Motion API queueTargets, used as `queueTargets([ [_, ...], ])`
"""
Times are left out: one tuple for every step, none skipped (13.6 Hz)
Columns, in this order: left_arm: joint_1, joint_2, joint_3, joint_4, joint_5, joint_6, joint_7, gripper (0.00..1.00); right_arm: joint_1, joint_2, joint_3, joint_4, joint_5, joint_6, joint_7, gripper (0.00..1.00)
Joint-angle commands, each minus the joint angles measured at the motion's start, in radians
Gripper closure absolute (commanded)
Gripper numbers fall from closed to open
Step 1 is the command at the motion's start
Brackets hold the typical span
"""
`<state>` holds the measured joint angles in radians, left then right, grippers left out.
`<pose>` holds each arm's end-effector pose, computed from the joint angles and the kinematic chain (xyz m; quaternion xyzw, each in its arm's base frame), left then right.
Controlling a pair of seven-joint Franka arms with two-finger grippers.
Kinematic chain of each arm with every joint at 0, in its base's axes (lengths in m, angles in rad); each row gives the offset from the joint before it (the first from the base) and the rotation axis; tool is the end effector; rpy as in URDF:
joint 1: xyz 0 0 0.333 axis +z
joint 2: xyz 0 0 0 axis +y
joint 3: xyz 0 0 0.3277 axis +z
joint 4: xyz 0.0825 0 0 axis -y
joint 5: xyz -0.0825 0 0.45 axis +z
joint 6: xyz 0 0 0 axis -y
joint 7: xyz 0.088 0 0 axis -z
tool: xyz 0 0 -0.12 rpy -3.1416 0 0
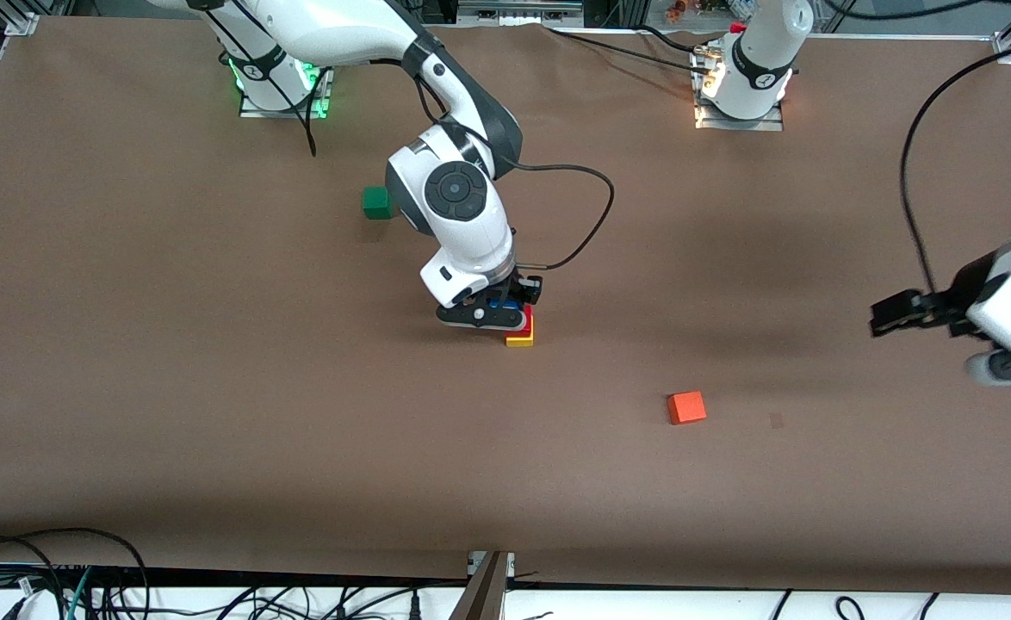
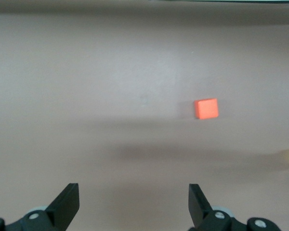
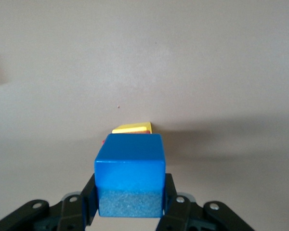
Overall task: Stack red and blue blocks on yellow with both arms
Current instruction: 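Open the left gripper and withdraw while the right gripper lifts the blue cube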
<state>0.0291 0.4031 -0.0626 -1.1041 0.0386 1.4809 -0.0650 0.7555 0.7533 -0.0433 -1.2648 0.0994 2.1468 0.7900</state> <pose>0.7329 -0.0096 0.5911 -0.9997 -0.0196 0.0125 0.0076 0.6182 0.5517 0.2881 -0.9959 0.0563 -0.0275 0.0653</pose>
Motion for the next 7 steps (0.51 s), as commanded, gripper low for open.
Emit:
queueTargets([
  [0.067,-0.156,-0.008,-0.233,-0.005,0.022,0.053,0.0,0.031,0.047,-0.015,0.073,-0.027,-0.004,0.026,0.53],
  [0.071,-0.168,-0.008,-0.258,-0.017,0.022,0.066,0.0,0.035,0.058,-0.015,0.082,-0.039,-0.004,0.046,0.52],
  [0.068,-0.178,-0.008,-0.267,-0.023,0.022,0.065,0.0,0.039,0.067,-0.013,0.09,-0.053,-0.004,0.052,0.52],
  [0.068,-0.179,-0.008,-0.278,-0.023,0.025,0.065,0.0,0.042,0.072,-0.013,0.09,-0.056,-0.001,0.064,0.51],
  [0.071,-0.175,-0.008,-0.278,-0.023,0.022,0.067,0.0,0.047,0.075,-0.015,0.091,-0.056,0.004,0.071,0.49],
  [0.08,-0.161,-0.008,-0.267,-0.025,0.022,0.07,0.0,0.047,0.077,-0.013,0.091,-0.056,0.004,0.071,0.49],
  [0.09,-0.15,-0.009,-0.264,-0.026,0.022,0.07,0.0,0.047,0.077,-0.013,0.091,-0.056,0.001,0.071,0.48],
])
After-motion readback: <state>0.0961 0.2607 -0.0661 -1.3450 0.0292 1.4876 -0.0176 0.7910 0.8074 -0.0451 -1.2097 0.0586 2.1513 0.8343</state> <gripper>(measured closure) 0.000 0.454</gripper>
